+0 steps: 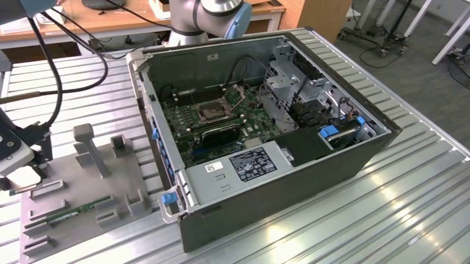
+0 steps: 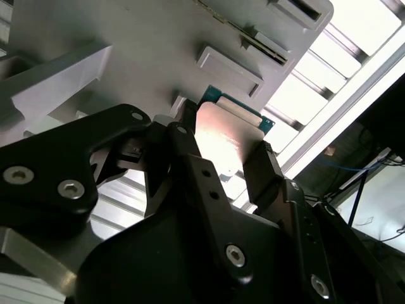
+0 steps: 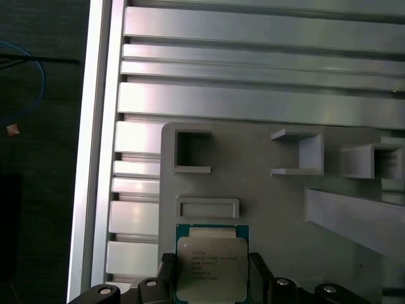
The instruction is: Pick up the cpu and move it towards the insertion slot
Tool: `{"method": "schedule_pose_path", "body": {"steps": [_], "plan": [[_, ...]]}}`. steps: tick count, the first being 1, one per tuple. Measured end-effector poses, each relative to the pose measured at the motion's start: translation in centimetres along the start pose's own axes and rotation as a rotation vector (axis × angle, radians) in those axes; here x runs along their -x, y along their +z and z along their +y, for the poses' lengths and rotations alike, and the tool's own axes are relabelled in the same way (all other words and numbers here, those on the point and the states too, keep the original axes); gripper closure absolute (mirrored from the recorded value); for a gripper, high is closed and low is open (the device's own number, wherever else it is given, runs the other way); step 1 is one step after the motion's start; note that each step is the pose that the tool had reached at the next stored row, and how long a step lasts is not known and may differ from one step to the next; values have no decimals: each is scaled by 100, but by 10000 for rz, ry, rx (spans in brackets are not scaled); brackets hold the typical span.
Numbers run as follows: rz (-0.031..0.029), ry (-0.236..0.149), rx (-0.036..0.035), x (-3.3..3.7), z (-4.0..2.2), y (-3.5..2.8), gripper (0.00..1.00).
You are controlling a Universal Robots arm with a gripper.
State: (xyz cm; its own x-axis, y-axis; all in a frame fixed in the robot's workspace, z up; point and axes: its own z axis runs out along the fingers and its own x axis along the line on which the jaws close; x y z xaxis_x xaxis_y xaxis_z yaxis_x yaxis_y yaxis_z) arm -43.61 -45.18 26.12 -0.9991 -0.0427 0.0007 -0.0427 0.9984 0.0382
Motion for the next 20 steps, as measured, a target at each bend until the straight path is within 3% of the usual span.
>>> {"method": "schedule_pose_path", "body": {"steps": [11,20], "plan": [[2,0,-1,0,1,-37,45],[0,0,0,0,4,-107,45]]}}
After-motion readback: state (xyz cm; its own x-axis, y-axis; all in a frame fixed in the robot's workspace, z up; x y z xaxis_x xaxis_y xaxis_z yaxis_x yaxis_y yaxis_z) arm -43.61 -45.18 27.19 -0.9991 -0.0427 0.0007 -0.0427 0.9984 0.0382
